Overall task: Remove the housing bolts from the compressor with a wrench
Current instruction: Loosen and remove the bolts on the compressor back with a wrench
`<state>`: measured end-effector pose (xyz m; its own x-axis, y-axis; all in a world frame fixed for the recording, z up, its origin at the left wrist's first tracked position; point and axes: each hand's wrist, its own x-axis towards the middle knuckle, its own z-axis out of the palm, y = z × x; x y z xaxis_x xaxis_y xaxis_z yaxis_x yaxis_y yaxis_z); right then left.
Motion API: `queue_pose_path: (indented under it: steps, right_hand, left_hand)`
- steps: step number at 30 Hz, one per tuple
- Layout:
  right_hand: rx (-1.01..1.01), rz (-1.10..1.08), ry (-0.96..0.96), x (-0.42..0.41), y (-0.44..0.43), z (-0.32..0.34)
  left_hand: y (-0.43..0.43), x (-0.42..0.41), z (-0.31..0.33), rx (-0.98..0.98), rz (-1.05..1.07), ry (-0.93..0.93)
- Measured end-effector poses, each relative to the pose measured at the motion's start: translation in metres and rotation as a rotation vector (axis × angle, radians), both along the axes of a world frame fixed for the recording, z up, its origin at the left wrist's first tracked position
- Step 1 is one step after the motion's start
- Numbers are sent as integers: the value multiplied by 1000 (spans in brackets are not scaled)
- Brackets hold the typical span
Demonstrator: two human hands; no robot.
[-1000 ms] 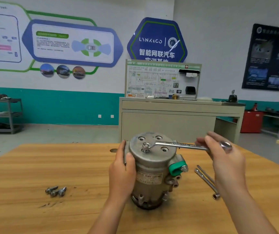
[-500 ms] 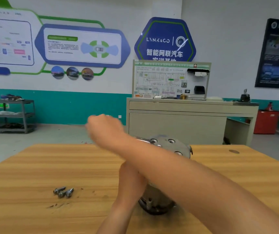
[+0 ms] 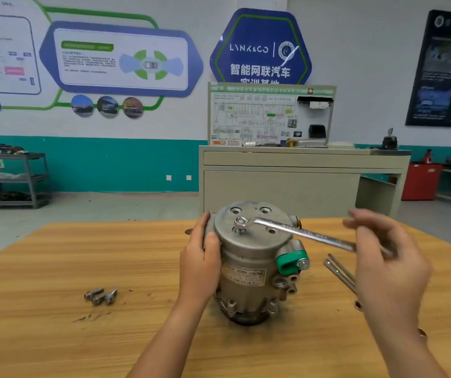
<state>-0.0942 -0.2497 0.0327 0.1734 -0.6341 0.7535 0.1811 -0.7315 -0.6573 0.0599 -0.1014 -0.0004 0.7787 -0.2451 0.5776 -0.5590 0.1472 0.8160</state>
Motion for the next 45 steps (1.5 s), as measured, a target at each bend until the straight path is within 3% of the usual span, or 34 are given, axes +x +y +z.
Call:
queue_pose_path:
  steps: [2,3,8,14,21,26,30,35,40,43,45]
  right_hand:
    - [25,-110,51,14,-17,29]
    - [28,-135,209,28,-26,42]
    - [101,145,809,119,-30,105]
    - [-113,101,1026,159,8,122]
    - [-335,137,985,183,55,114]
    - [-415,151,937,186,65,109]
    - [-478,196,906,178,69,109]
    - [-653,202,875,170,83,110]
    - [-837,236,843,153,101,108]
    - [-933,284,728,139,109,113]
    - [-916,368,618,127,110,119]
  left_hand:
    - [1,-3,4,14,1,-5]
    - [0,-6,4,24,-1,-14]
    - [-9,-19,12,130,27,-86]
    - [-5,-19,12,194,82,-122]
    - [5,-25,14,302,102,-152]
    - [12,-37,34,348,201,-352]
    - [15,-44,50,248,56,-188]
    - [1,-57,54,408,127,-179]
    - [-12,-68,62,426,108,-47]
    - [-15,-69,66,429,120,-46]
    - [-13,-73,68,330,51,-24]
